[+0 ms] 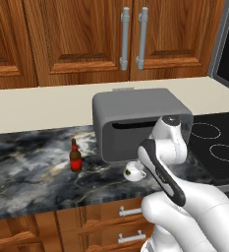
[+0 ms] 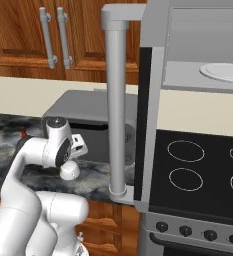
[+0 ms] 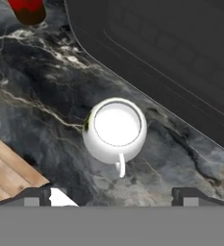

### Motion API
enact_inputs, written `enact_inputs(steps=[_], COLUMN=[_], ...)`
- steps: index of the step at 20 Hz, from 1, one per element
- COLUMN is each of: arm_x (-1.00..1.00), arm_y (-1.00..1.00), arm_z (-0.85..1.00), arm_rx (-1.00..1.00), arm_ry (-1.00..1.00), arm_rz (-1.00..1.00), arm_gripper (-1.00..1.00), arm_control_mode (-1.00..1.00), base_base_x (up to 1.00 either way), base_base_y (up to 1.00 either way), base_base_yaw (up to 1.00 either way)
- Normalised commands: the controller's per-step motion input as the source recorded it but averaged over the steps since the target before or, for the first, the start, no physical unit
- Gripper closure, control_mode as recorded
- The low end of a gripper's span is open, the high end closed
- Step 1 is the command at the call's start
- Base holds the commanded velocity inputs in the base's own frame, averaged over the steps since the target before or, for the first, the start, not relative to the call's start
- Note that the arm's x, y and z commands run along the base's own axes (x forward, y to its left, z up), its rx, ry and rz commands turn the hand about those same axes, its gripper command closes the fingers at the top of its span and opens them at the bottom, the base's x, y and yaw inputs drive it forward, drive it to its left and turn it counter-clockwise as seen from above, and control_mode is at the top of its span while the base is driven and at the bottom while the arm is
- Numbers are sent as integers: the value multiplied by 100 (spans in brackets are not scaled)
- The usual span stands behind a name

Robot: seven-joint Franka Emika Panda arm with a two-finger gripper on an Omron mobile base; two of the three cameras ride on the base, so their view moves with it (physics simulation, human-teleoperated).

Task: Pick the mug from the counter and place it inside the microwave. Then close the microwave.

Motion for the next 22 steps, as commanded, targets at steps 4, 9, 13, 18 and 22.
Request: enact_inputs(steps=[4, 9, 13, 18, 22], arm_x=[0, 2, 11, 25, 31], arm_y=[0, 0, 0, 0, 0], arm_z=[-4, -18, -24, -26, -15], arm_rx=[0, 0, 0, 0, 0], arm_ry=[8, 1, 0, 3, 8], arm_rz=[7, 5, 1, 0, 0], arm_gripper=[-100, -100, -100, -100, -100], arm_control_mode=[-100, -100, -100, -100, -100], base_base_x=[0, 0, 0, 0, 0], base_base_y=[0, 0, 0, 0, 0], base_base_yaw=[0, 0, 0, 0, 0])
